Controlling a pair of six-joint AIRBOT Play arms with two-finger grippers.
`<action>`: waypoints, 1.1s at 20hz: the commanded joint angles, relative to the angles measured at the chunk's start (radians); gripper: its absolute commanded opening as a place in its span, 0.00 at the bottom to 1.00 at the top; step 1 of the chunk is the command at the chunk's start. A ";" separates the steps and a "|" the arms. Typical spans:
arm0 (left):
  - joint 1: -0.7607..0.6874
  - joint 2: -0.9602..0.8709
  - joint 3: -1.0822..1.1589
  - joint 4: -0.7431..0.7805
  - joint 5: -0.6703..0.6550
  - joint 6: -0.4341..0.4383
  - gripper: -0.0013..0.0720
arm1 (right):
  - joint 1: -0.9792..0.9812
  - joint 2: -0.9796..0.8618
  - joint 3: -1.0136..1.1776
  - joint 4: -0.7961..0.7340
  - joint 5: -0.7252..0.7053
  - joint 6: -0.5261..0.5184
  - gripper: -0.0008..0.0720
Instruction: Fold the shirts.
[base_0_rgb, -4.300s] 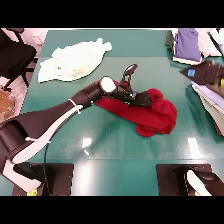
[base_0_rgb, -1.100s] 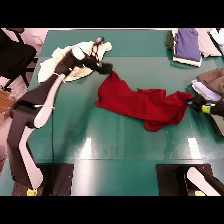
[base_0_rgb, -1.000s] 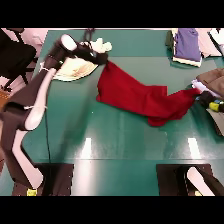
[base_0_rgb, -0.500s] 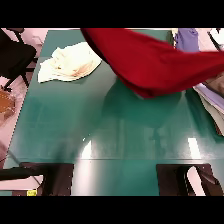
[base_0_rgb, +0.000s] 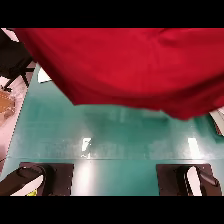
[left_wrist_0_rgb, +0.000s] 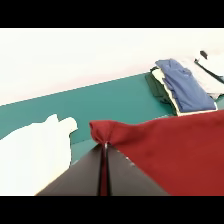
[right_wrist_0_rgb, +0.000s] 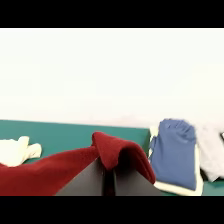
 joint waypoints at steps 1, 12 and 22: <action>0.001 0.070 0.001 0.042 -0.038 -0.020 0.05 | 0.001 -0.006 0.106 -0.056 0.060 0.081 0.04; 0.001 -0.281 -0.784 0.118 0.454 0.010 0.05 | 0.283 -0.716 -0.428 0.178 -0.152 -0.068 0.04; 0.113 -0.544 -0.769 0.215 0.612 -0.250 0.98 | 0.271 -1.104 -0.077 0.173 -0.023 0.032 0.73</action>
